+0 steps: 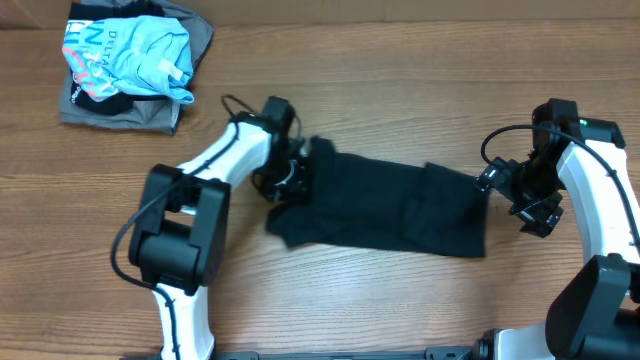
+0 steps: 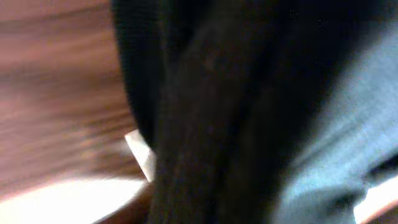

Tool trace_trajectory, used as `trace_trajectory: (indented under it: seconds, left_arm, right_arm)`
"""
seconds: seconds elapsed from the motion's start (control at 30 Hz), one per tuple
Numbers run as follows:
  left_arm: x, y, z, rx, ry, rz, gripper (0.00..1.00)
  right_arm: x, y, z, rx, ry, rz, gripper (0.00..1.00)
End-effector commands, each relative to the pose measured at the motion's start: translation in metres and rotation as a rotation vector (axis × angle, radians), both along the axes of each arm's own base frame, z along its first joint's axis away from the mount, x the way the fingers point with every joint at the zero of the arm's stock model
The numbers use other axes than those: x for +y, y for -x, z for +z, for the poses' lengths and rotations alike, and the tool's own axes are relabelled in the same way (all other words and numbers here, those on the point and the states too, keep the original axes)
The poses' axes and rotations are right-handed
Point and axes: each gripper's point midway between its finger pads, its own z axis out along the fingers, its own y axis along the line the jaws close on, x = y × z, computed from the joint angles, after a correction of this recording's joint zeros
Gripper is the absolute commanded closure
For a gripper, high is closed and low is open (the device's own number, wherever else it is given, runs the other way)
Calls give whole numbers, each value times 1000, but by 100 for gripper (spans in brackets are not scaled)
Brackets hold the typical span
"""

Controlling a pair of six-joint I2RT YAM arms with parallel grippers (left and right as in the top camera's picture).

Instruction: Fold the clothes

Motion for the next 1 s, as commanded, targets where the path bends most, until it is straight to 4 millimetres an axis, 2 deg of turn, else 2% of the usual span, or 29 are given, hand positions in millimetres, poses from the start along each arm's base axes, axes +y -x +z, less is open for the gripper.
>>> trace_trajectory:
  seconds: [0.0, 0.07, 0.17, 0.23, 0.37, 0.53, 0.7, 0.83, 0.97]
  left_arm:
    - [112, 1, -29, 60, -448, 154, 96]
    - [133, 0, -17, 92, -493, 199, 96]
    - [150, -6, 4, 112, -505, 239, 96]
    - [154, -13, 21, 104, -505, 254, 96]
    - [149, -25, 60, 48, -494, 256, 96]
    - [121, -31, 113, -82, -454, 221, 96]
    - [74, -24, 152, -207, -361, 144, 96]
    - [24, -17, 165, -256, -238, 63, 96]
    - [-11, -9, 158, -269, -207, -23, 96]
  right_arm:
    - [0, 1, 2, -19, 2, 6, 0]
    - [1, 1, 0, -23, 0, 7, 0]
    - [9, -3, -6, -43, -33, 13, 0]
    - [18, -6, -11, -59, -66, 23, 0]
    - [38, -9, -24, -82, -107, 68, 0]
    - [62, -8, -44, -93, -113, 148, 0]
    - [82, -6, -57, -76, -133, 181, 0]
    - [99, -11, -63, -86, -184, 211, 0]
    - [108, -10, -72, -58, -209, 224, 0]
